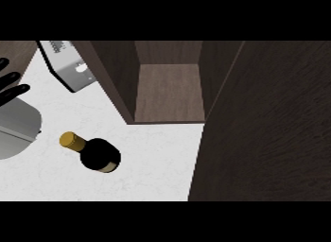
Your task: Pick up the wine, place it into the cabinet and close the cabinet
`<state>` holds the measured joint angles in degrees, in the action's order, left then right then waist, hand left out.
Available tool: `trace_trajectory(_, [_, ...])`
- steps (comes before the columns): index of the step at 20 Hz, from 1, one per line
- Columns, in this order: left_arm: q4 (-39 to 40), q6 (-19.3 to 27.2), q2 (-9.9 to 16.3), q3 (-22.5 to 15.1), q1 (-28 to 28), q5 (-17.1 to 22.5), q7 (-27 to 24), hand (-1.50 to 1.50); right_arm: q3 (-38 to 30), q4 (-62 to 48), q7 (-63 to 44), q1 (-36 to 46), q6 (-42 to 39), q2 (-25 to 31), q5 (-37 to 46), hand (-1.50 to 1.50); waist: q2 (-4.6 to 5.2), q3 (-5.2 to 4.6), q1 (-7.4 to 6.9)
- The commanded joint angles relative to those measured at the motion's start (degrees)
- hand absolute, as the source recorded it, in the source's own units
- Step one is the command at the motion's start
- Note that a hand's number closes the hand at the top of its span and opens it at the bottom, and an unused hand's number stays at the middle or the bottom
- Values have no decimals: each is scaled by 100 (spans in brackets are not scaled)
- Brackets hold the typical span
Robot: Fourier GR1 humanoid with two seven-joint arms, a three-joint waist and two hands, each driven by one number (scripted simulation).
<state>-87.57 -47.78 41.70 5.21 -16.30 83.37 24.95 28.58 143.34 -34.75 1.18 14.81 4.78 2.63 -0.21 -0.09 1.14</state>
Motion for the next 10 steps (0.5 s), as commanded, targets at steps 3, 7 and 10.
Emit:
trace_trajectory(3, [265,-153,-351,-137,-191,-437,100,-150,130,588,-507,348,195,162,860,-150,7,1,-25])
trace_trajectory(7, [572,-593,-909,-30,13,-1264,-190,-150,608,850,-653,213,477,206,1163,-150,-7,-5,12])
trace_trajectory(10, [848,-1113,-964,291,302,-1576,-390,-150,426,1062,-337,-213,398,498,848,-150,-8,0,4])
